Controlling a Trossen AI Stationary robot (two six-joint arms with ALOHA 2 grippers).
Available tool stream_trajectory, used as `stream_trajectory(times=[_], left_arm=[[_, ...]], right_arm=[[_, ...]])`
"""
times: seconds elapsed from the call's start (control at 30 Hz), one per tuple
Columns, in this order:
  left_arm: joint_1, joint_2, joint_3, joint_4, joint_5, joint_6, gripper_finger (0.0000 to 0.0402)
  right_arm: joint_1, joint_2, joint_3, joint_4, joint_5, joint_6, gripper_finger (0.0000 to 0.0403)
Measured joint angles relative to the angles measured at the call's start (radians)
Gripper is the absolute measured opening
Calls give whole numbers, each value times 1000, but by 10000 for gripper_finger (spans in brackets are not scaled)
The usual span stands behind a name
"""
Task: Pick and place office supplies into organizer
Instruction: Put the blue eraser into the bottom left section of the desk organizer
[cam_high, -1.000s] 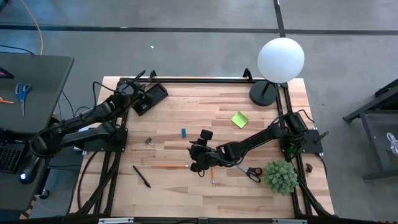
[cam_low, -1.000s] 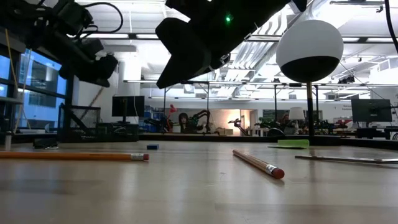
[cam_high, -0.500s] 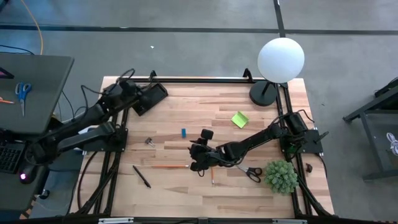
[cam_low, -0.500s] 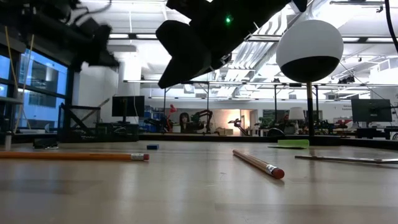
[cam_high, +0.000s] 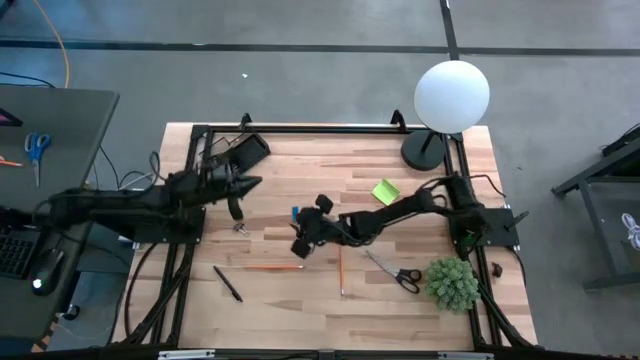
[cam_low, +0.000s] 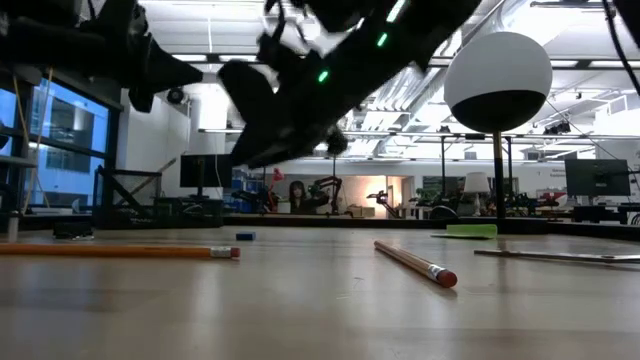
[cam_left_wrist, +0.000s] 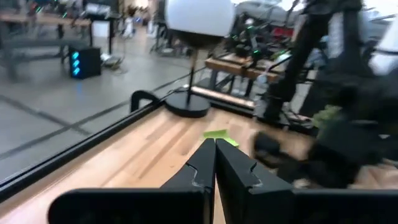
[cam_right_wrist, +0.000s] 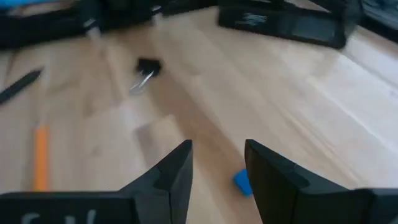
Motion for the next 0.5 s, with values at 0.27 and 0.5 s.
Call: stream_trajectory(times=[0.27, 0.5], left_arm=[[-143, 0, -89, 127, -47, 91, 1], [-142, 15, -90, 115, 6, 87, 8]], right_arm=[[-40, 118, -1, 53, 156, 164, 138], [-66, 119, 0, 83, 136, 178, 137]])
